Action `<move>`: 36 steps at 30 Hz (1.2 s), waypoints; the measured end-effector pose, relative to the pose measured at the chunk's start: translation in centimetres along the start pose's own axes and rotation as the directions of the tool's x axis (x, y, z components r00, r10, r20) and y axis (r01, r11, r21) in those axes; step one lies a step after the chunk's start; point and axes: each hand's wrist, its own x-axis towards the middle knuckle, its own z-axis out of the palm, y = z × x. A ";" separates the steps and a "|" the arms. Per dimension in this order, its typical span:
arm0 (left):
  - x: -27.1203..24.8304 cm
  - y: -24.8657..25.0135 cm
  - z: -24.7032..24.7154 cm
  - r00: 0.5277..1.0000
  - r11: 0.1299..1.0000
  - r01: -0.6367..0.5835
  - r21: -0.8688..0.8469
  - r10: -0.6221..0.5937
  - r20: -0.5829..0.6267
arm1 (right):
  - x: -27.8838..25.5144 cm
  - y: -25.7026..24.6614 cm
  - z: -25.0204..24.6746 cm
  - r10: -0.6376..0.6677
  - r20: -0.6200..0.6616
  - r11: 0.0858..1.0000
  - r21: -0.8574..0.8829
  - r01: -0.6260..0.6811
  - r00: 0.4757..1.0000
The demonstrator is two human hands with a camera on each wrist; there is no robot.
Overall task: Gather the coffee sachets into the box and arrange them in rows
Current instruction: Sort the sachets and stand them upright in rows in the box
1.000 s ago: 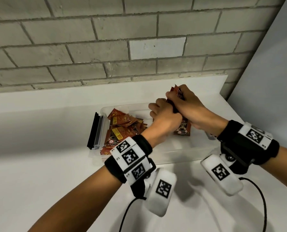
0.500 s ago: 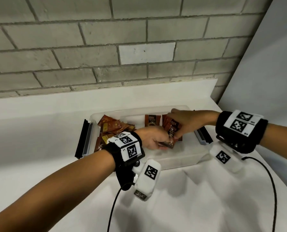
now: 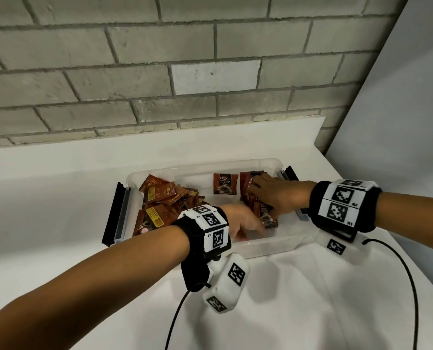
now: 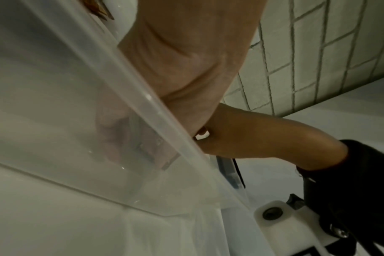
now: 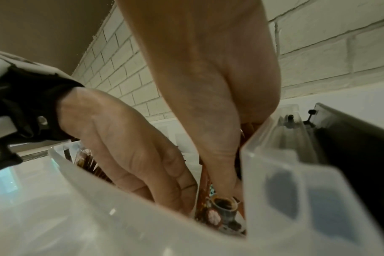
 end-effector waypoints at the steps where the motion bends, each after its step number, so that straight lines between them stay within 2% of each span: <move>1: -0.1 0.0 0.0 1.000 1.000 -0.021 0.019 0.021 0.014 | -0.1 0.0 0.0 0.004 -0.018 1.000 0.018 -0.004 1.000; 4: -0.8 -0.1 -0.4 0.996 0.989 -0.093 0.116 0.094 -0.004 | -0.3 0.1 -0.1 0.015 -0.086 0.999 0.031 -0.013 0.996; 6: -1.7 0.0 -0.6 0.988 0.956 -0.130 0.263 0.146 -0.042 | -0.3 0.2 0.0 0.015 -0.131 1.000 0.028 -0.012 0.991; 9: -2.9 0.4 -0.6 0.961 0.789 -0.204 0.579 0.274 -0.035 | -0.4 0.1 0.2 0.031 -0.152 1.000 0.008 -0.030 0.988; 11: -3.3 0.6 -0.3 0.953 0.724 -0.216 0.655 0.301 -0.018 | -0.4 0.0 0.1 0.054 -0.152 0.997 -0.043 -0.061 0.987; 16: -3.1 0.7 0.5 0.953 0.681 -0.239 0.692 0.300 0.033 | -0.5 0.0 -0.1 0.118 -0.185 0.987 -0.082 -0.135 0.976; 23: -2.9 0.4 0.3 0.943 0.724 -0.302 0.620 0.321 0.084 | -0.6 -0.1 0.9 0.145 -0.212 0.973 -0.148 -0.178 0.967; 28: -2.3 0.4 0.5 0.941 0.714 -0.318 0.624 0.320 0.113 | -1.0 0.4 1.2 0.140 -0.193 0.973 -0.157 -0.171 0.971; 36: -1.9 1.0 0.7 0.949 0.613 -0.279 0.739 0.292 0.116 | -1.5 0.3 1.8 0.166 -0.125 0.970 -0.160 -0.185 0.978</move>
